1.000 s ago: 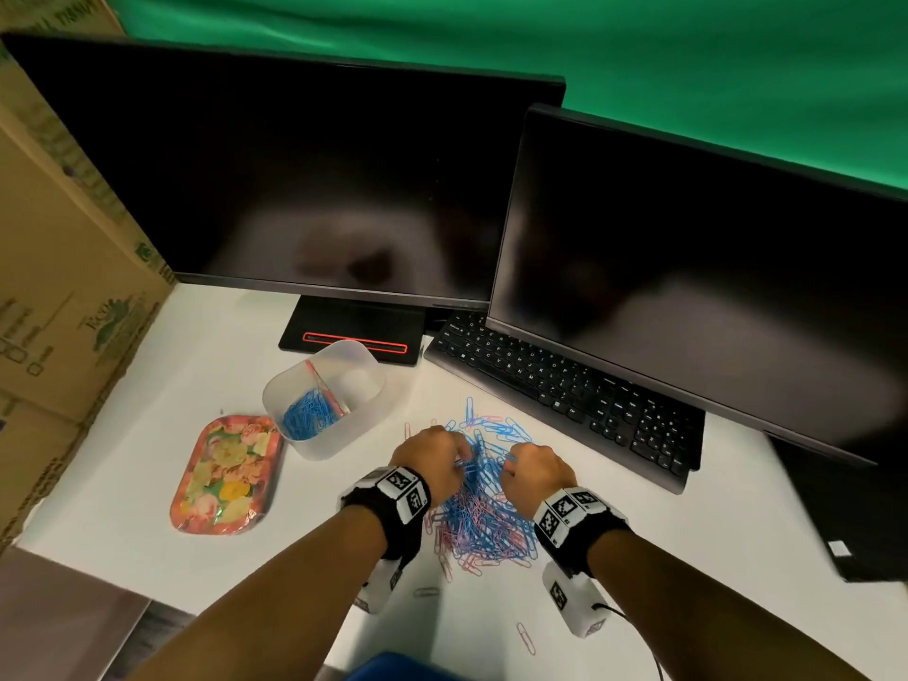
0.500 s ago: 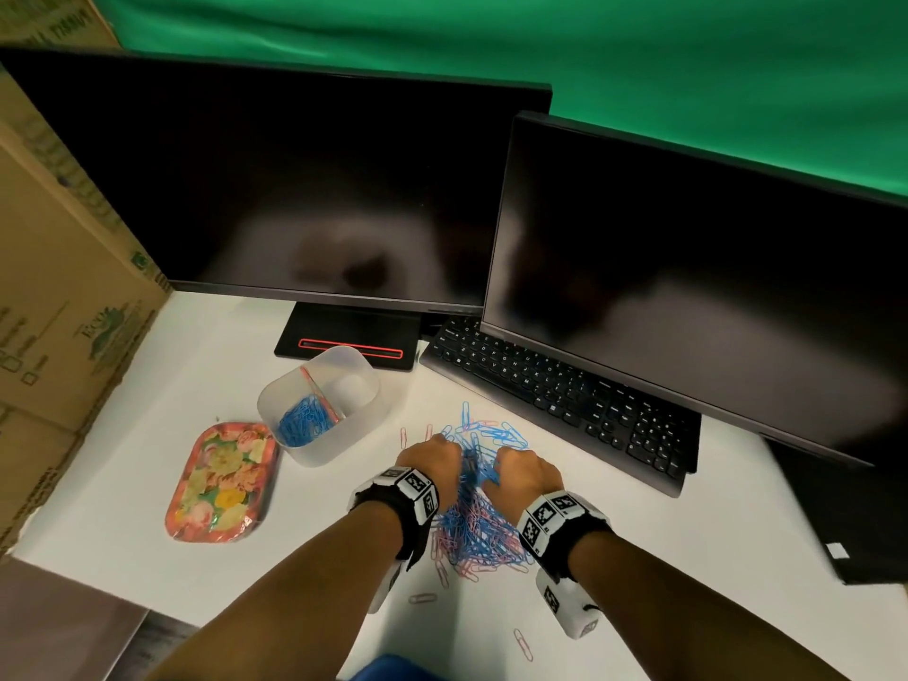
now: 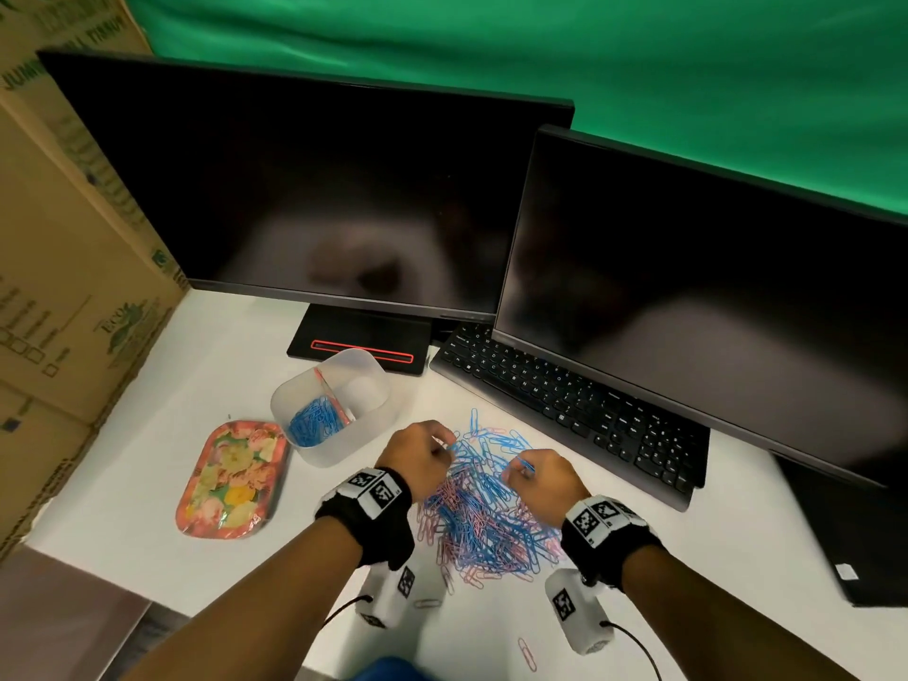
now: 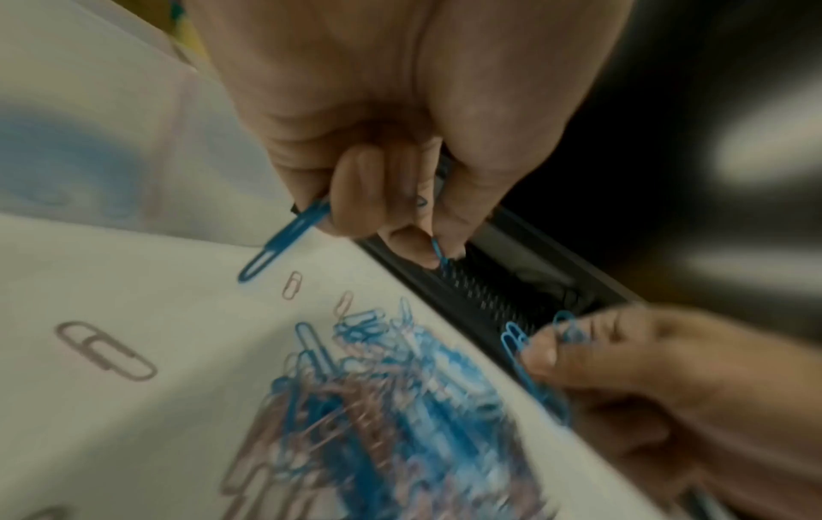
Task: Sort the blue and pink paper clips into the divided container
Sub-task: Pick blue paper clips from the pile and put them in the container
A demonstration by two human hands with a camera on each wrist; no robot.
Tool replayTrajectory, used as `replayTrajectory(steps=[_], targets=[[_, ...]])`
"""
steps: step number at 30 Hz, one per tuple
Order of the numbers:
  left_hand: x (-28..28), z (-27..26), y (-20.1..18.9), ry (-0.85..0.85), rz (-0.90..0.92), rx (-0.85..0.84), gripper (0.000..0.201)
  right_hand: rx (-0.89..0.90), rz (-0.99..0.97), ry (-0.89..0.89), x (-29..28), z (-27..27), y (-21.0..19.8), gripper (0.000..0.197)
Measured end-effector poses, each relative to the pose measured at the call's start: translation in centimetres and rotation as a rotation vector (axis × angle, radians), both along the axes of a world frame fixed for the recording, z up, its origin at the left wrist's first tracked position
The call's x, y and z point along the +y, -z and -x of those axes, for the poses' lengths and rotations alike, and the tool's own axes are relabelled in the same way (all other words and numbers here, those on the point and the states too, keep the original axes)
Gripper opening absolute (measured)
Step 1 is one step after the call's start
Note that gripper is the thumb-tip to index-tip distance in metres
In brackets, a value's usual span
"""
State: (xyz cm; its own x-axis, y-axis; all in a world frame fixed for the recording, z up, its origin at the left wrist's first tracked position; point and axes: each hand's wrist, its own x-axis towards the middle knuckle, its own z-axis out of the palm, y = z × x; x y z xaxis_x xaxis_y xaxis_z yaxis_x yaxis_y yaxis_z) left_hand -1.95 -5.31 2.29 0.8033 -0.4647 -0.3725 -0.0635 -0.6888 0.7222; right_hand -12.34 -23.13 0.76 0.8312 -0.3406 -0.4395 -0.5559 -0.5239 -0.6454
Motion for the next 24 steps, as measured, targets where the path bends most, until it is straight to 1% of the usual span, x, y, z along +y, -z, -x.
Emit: replayTrajectory(steps=[2,5,6,7,9,11,14,17,19,21,24], targets=[[0.5,-0.4,-0.9,-0.081,0.109,0.119,0.018,-0.025,-0.146,0.032,-0.2,-0.1,-0.7,0.029],[1.7,-1.3,-2.6,-0.337,0.412,0.447,0.032,0.023,-0.417,0.161,0.3,-1.3,-1.5,0.021],[2.3,-1.7,-3.2,-0.426,0.512,0.519,0.033,0.025,-0.510,0.184,0.9,-1.9,-2.0,0.020],[2.9,-2.1,-4.0,-0.499,0.600,0.567,0.032,0.017,-0.575,0.182,1.5,-2.5,-2.6,0.021],[4.4,-3.4,-5.2,-0.626,0.744,0.604,0.030,-0.001,-0.635,0.134,3.4,-4.3,-4.1,0.024],[6.3,-4.9,-6.0,-0.749,0.817,0.564,0.027,-0.007,-0.655,0.084,5.7,-6.5,-5.5,0.023],[9.2,-7.1,-6.4,-0.909,0.839,0.473,0.016,0.004,-0.631,0.001,9.1,-10.0,-6.2,0.018],[11.4,-9.2,-5.8,-0.979,0.764,0.409,0.017,0.037,-0.534,-0.080,12.1,-13.2,-6.6,0.014],[12.0,-10.4,-5.0,-0.942,0.670,0.364,0.022,0.069,-0.442,-0.131,13.8,-15.1,-6.9,0.013],[12.1,-11.0,-4.1,-0.858,0.573,0.329,0.024,0.110,-0.357,-0.192,15.3,-16.7,-7.4,0.009],[12.0,-11.4,-3.4,-0.750,0.485,0.325,0.025,0.151,-0.263,-0.225,16.9,-18.7,-7.5,0.009]])
